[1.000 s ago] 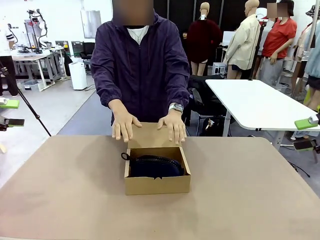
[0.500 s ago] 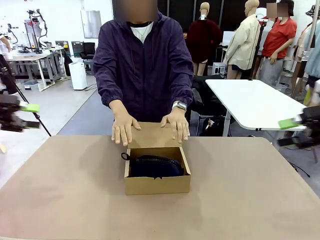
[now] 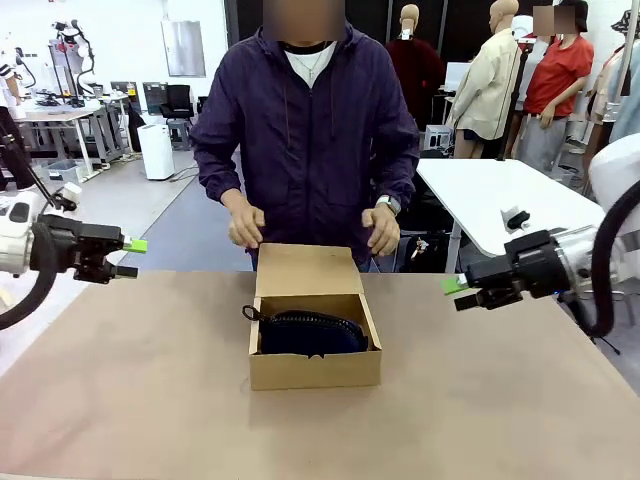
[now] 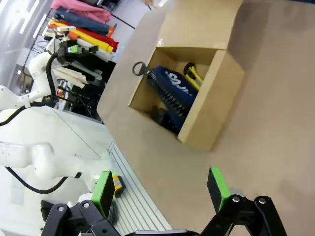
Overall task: Pack the items into the box.
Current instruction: Close the Mailer Box.
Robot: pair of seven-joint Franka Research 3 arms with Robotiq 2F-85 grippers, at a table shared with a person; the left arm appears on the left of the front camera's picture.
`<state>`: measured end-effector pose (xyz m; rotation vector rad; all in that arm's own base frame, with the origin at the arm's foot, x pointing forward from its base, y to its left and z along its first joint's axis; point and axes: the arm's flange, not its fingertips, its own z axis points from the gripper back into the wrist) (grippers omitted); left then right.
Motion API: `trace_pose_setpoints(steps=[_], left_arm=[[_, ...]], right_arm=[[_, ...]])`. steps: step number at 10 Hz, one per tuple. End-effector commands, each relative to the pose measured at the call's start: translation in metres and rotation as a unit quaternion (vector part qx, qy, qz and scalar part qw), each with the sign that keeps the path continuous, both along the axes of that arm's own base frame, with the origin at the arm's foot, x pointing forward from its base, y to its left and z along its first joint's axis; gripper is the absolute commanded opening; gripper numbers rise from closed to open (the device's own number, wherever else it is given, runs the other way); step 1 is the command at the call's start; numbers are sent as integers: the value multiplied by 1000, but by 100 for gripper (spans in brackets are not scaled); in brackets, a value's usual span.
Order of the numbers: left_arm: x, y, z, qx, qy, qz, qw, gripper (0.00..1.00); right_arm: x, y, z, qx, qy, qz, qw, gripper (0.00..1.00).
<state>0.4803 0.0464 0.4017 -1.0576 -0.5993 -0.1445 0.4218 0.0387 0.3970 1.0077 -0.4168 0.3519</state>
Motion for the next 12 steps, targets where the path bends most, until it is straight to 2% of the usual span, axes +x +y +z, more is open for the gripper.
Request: trace_pose_setpoints(steps=[1, 2, 4, 5, 6, 8, 9, 10, 11, 12], left_arm=[[-13, -6, 14, 3, -8, -20, 1000, 100], [-13, -6, 14, 3, -8, -20, 1000, 100], [-13, -6, 14, 3, -8, -20, 1000, 100], [-3, -4, 8, 2, -7, -11, 1000, 100], [32, -17, 0, -17, 15, -40, 999, 100], [89, -33, -19, -43, -10, -40, 998, 100], [121, -39, -38, -53, -11, -40, 998, 100], [148, -44, -57, -50, -15, -29, 998, 100], [169, -51, -75, -49, -20, -27, 998, 100], [185, -62, -92, -62, -6, -49, 997, 100]], right_arm=[[-7, -16, 29, 41, 36, 16, 998, 100], [0, 0, 0, 0, 0, 0, 1000, 100], [0, 0, 0, 0, 0, 0, 1000, 100], [1, -4, 2, 12, 8, 4, 1000, 100], [30, 6, -6, 30, 12, 10, 999, 100], [79, 26, -26, 29, -3, 18, 999, 100], [102, 36, -41, 23, -11, 6, 1000, 100], [122, 48, -56, 20, -13, 17, 1000, 100], [138, 60, -70, 18, -13, 18, 1000, 100], [154, 73, -86, 36, -13, 24, 999, 100]])
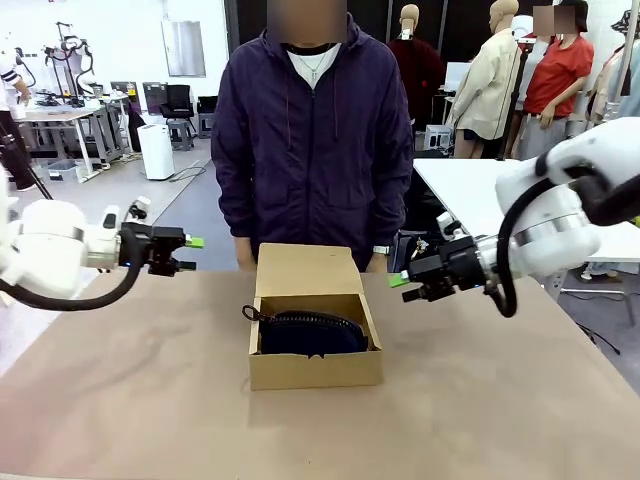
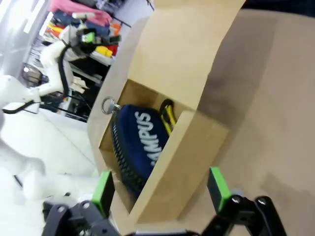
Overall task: Pack the items into the box.
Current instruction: Close the Mailer Box.
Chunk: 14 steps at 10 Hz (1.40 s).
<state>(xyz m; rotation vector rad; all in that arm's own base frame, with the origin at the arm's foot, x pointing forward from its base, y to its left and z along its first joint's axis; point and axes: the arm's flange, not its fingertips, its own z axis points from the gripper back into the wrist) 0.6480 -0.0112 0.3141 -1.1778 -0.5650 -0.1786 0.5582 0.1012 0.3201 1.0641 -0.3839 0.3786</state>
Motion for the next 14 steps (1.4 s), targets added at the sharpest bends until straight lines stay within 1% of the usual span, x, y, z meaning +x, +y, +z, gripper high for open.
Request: trace_pose_setpoints(steps=[1, 2, 3, 5, 6, 7, 8, 9, 11, 12, 13, 14], left_arm=[[29, -16, -20, -33, -23, -11, 999, 100], [35, -26, -31, -60, -38, -9, 997, 100], [39, -39, -40, -64, -51, -7, 997, 100], [40, -61, -45, -66, -76, -25, 995, 100], [41, -70, -46, -68, -78, -42, 994, 100], [41, -77, -47, -69, -69, -64, 993, 100], [41, -83, -50, -75, -58, -93, 991, 100], [40, -89, -53, -85, -57, -114, 988, 100], [41, -97, -52, -114, -55, -123, 984, 100], [30, -87, -33, -105, 27, -131, 985, 100], [32, -99, -56, -100, -58, -114, 987, 100], [32, -99, -56, -100, -58, -114, 987, 100]], right_arm=[[32, 19, -26, 31, -23, -16, 999, 100], [44, 26, -42, 53, -21, -26, 998, 100], [54, 30, -56, 57, -27, -43, 997, 100], [65, 31, -74, 75, -28, -82, 993, 100], [71, 32, -77, 98, -21, -82, 992, 100], [74, 32, -77, 120, -24, -75, 990, 100], [80, 32, -78, 142, -29, -80, 986, 100], [86, 34, -79, 172, -22, -67, 983, 100], [97, 33, -81, 186, -5, -70, 980, 100], [82, 33, -68, 173, 51, -34, 983, 100], [86, 34, -77, 169, -3, -64, 984, 100], [86, 34, -77, 169, -3, -64, 984, 100]])
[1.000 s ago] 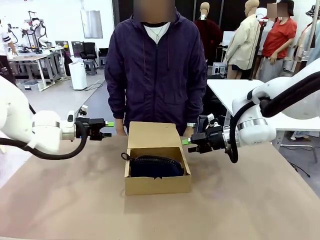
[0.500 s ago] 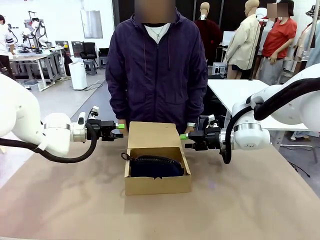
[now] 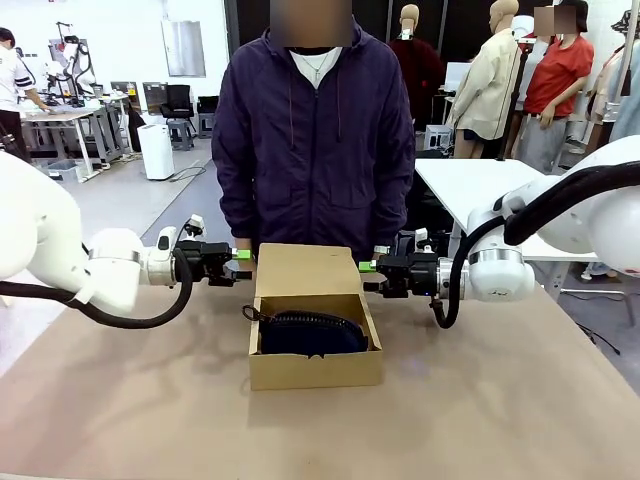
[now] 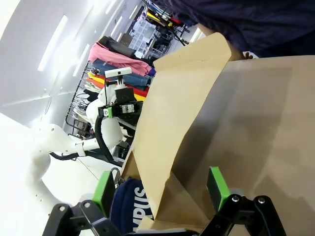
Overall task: Pack the items into the box.
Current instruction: Close the Mailer Box.
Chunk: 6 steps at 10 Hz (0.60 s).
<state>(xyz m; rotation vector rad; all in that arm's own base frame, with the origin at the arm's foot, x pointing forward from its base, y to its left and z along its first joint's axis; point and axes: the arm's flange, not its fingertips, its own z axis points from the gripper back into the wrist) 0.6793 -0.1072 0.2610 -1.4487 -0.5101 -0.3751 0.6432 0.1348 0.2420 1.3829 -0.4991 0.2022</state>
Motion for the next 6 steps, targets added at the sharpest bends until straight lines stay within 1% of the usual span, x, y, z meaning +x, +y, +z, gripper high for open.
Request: trace_pose_setpoints(steps=[1, 3, 4, 5, 6], left_arm=[[0, 0, 2, -2, 6, -2, 1000, 100], [12, -12, 1, -16, -4, -13, 1000, 100], [15, -17, -1, -1, -8, 3, 1000, 100], [16, -22, -1, -5, -6, -10, 1000, 100], [16, -25, -2, -3, -4, -11, 1000, 100]], right_arm=[[0, 1, 0, 1, 2, 2, 1000, 100], [17, 9, 4, -4, 14, 14, 1000, 100], [24, 14, 3, -13, 23, 15, 1000, 100], [30, 21, 3, -15, 25, 20, 999, 100], [35, 24, 4, -17, 22, 16, 999, 100]])
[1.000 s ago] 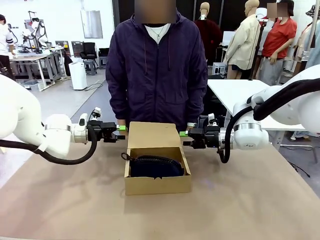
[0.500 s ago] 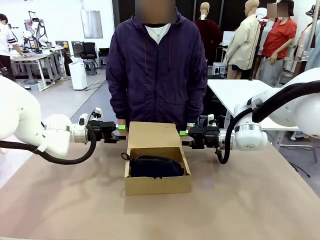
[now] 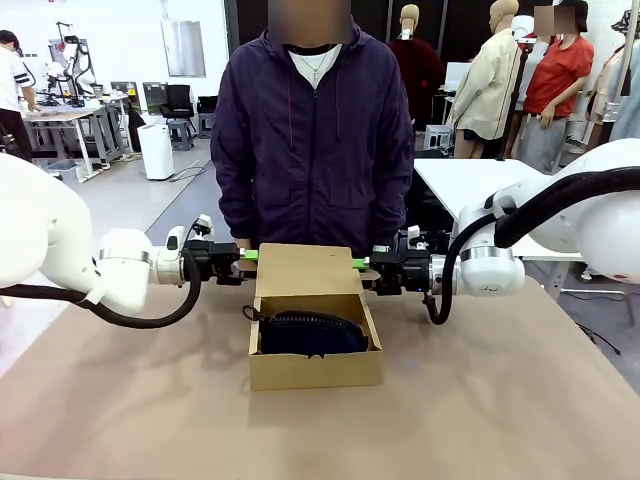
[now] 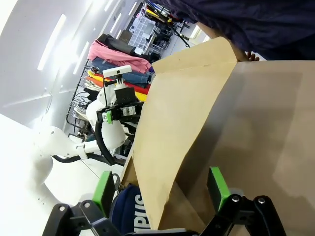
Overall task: Pack the items into the box.
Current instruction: Close the Mailer Box.
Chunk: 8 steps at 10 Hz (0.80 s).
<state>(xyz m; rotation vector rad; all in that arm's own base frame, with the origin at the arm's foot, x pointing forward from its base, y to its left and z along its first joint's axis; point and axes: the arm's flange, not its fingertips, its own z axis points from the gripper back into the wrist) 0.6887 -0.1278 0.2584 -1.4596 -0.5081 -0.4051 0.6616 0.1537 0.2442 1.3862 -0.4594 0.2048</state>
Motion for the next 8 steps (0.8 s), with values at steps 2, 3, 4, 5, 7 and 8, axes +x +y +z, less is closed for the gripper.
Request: trace_pose_setpoints(steps=[2, 3, 4, 5, 7, 8], left_arm=[[7, -8, -1, 10, 8, -4, 1000, 100], [8, -9, 0, 14, 10, -2, 1000, 81], [7, -9, 0, 13, 11, -4, 1000, 62], [7, -9, 1, 13, 11, -2, 1000, 43], [7, -9, 0, 16, 9, -5, 1000, 4], [8, -10, 0, 18, 7, 0, 1000, 4]], right_arm=[[21, 9, 1, -19, 6, 10, 1000, 100], [22, 9, 0, -15, 6, 13, 1000, 81], [24, 10, -1, -14, 8, 16, 1000, 63], [23, 10, -2, -13, 8, 15, 1000, 44], [22, 10, -1, 0, 5, 14, 1000, 21], [21, 11, 0, 0, -9, 15, 1000, 21]])
